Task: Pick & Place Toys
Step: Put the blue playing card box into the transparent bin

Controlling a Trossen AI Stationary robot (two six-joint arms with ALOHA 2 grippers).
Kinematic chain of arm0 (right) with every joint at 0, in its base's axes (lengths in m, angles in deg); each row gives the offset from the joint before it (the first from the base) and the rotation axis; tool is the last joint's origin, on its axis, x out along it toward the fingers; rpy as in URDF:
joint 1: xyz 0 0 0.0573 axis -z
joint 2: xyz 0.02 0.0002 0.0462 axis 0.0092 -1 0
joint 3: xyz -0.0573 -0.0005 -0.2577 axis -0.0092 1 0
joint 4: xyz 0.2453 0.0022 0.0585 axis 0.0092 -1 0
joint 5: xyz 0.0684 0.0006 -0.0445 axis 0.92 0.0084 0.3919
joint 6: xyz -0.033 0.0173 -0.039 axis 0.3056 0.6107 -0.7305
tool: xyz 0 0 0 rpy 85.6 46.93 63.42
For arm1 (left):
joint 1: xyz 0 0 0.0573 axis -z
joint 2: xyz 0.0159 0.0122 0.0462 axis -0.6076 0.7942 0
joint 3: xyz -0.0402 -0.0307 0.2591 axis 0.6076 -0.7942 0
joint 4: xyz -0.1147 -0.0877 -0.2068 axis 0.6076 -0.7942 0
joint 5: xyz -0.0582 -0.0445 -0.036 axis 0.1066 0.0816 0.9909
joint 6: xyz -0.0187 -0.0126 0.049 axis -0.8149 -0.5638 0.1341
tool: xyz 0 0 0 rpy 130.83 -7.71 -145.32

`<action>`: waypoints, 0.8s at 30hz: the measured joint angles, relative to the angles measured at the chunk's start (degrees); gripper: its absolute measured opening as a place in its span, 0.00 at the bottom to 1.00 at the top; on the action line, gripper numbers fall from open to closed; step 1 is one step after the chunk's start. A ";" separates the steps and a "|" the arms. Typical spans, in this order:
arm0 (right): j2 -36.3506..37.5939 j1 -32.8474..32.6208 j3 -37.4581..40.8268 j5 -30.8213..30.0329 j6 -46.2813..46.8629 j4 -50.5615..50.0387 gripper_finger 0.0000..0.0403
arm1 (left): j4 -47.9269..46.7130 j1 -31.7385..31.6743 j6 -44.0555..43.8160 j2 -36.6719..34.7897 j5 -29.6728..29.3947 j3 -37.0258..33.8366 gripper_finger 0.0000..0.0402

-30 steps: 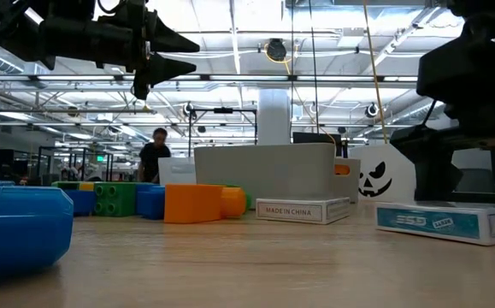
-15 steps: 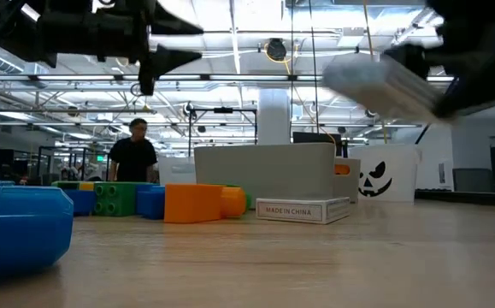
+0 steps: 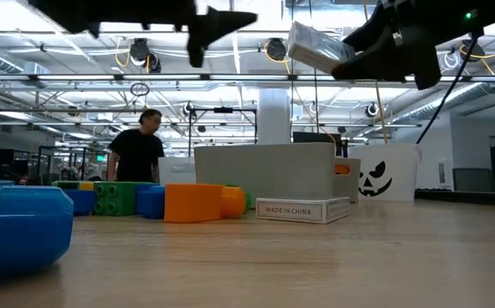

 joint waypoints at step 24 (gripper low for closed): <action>-1.69 0.17 -0.07 -0.72 -0.87 2.83 0.72 | -14.19 -1.30 -3.38 9.30 -5.99 12.13 0.58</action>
